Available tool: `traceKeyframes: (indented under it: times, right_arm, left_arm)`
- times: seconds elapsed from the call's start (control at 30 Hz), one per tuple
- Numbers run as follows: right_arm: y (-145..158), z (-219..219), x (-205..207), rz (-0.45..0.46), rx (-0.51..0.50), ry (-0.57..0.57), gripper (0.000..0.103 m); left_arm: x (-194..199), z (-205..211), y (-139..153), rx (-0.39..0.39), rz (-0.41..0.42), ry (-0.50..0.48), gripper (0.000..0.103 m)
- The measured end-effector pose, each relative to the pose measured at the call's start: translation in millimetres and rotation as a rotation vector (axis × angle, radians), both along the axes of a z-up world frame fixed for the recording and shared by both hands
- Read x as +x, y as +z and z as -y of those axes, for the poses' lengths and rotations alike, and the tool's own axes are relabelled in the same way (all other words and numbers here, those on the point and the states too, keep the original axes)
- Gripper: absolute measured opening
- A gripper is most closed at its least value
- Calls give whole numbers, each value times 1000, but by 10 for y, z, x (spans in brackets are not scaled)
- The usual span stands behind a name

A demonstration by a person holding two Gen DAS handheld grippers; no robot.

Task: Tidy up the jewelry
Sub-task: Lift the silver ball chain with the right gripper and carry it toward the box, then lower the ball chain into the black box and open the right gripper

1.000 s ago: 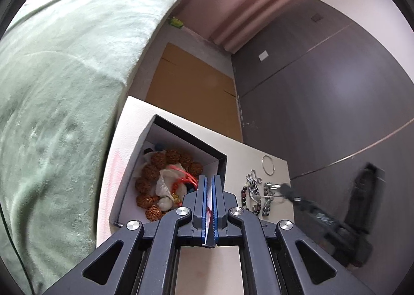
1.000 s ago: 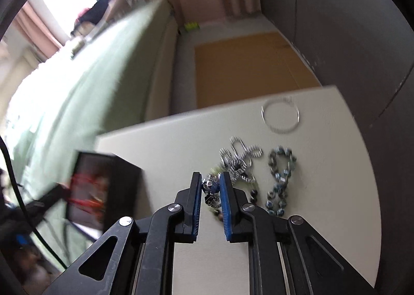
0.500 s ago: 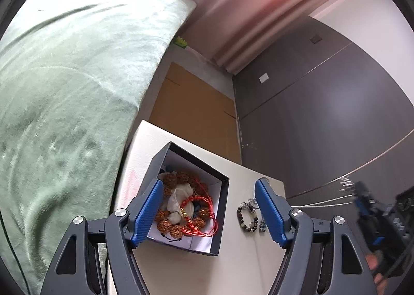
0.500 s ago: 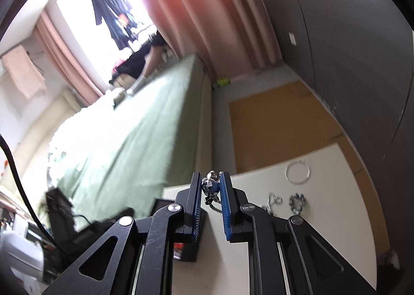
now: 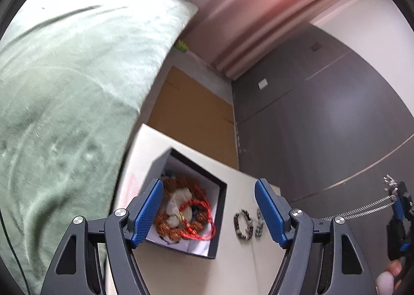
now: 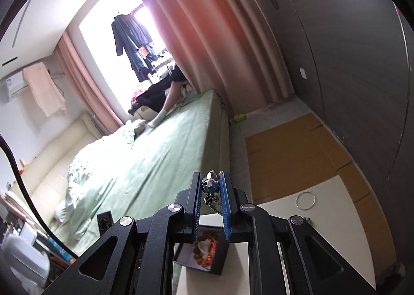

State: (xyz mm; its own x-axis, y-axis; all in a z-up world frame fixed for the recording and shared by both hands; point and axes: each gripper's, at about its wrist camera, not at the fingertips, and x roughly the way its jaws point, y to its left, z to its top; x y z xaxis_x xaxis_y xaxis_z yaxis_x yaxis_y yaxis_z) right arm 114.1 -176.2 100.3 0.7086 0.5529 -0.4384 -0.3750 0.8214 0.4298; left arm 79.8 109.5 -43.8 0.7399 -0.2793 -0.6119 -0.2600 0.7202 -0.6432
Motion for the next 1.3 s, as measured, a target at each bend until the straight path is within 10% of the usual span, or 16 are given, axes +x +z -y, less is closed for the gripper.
traceKeyframes:
  times: [0.7,1.3]
  right_arm:
    - [1235,-731,-461,221,-110,28,15]
    - [742,-1485,-215,114,-148,142,16]
  left_arm:
    - [-329,-599,308,39,114,112,74]
    - [-627,-1143,361,10,148,283,74]
